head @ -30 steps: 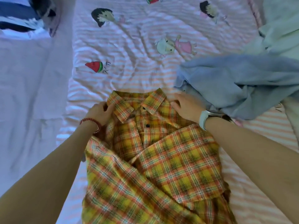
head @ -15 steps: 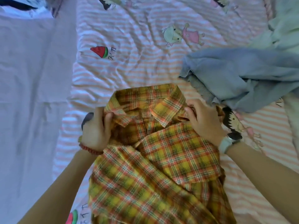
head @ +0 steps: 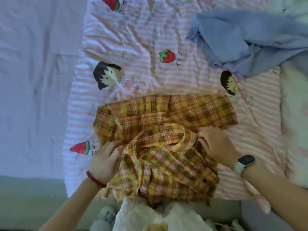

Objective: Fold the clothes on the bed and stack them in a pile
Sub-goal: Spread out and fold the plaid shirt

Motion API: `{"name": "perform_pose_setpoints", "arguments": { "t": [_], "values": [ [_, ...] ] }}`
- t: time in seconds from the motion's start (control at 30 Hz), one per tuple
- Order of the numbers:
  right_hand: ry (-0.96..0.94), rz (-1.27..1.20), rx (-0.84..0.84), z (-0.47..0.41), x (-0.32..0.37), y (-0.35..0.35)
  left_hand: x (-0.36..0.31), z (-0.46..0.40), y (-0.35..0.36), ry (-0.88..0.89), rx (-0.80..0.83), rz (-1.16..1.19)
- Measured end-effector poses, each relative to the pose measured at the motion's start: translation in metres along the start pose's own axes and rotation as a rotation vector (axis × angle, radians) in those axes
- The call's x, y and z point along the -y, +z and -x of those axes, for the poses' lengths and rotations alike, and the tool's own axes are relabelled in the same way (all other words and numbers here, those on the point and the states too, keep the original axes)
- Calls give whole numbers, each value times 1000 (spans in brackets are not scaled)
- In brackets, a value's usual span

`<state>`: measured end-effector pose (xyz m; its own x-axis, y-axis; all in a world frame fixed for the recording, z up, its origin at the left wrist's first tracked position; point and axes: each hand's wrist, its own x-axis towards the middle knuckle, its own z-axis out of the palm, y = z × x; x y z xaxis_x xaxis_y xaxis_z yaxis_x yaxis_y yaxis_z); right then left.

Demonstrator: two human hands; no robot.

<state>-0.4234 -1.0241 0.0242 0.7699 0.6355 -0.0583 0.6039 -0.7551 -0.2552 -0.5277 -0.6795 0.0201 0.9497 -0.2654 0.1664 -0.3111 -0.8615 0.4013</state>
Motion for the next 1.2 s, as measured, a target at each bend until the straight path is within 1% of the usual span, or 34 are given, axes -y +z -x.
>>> {"name": "perform_pose_setpoints", "arguments": {
  "t": [0.03,0.07,0.13,0.17,0.2,0.23,0.27,0.33,0.37,0.4,0.43,0.5,0.53,0.57,0.6,0.67,0.77,0.87,0.97,1.03,1.07,1.1,1.13,1.2],
  "values": [
    [-41,43,50,11,1,6,-2,6,2,8,74,-44],
    [-72,76,117,21,2,11,-2,11,3,3,181,-110],
    [-41,46,238,34,3,18,-2,16,4,-57,440,-179],
    [1,3,268,37,2,20,0,14,3,-102,525,-145],
    [37,-38,254,37,2,19,1,9,-1,-145,545,-82],
    [59,-68,201,34,2,17,4,2,-4,-178,491,-9],
    [74,-82,139,28,3,12,6,-8,-7,-207,403,37],
    [96,-76,-3,8,2,3,16,-35,-9,-260,198,36],
    [117,-59,-63,-6,0,-1,23,-49,-6,-331,110,17],
    [157,-41,-102,-20,-2,-5,30,-63,-3,-459,68,13],
    [201,-12,-117,-36,-6,-6,40,-74,2,-610,67,21],
    [282,32,-38,-68,-14,-6,62,-91,12,-871,184,69],
    [318,33,45,-81,-17,-3,70,-94,16,-939,247,126],
    [344,36,128,-91,-21,0,76,-93,18,-963,273,183],
    [355,53,191,-97,-25,4,78,-91,18,-962,243,212],
    [369,78,230,-101,-31,9,76,-84,14,-960,92,220],
    [394,70,159,-99,-34,10,69,-74,6,-1010,-151,205],
    [501,39,60,-91,-39,7,71,-71,-3,-1127,-343,222],
    [608,64,20,-84,-46,6,77,-75,-9,-1262,-502,263],
    [634,93,4,-85,-47,7,78,-80,-9,-1308,-514,261],
    [636,100,14,-86,-47,7,80,-82,-8,-1311,-473,240],
    [631,104,40,-88,-47,7,82,-83,-8,-1293,-398,201],
    [624,106,75,-89,-47,6,85,-84,-8,-1246,-303,144],
    [596,96,130,-90,-53,0,90,-89,-11,-1046,-132,1]
  ]
}}
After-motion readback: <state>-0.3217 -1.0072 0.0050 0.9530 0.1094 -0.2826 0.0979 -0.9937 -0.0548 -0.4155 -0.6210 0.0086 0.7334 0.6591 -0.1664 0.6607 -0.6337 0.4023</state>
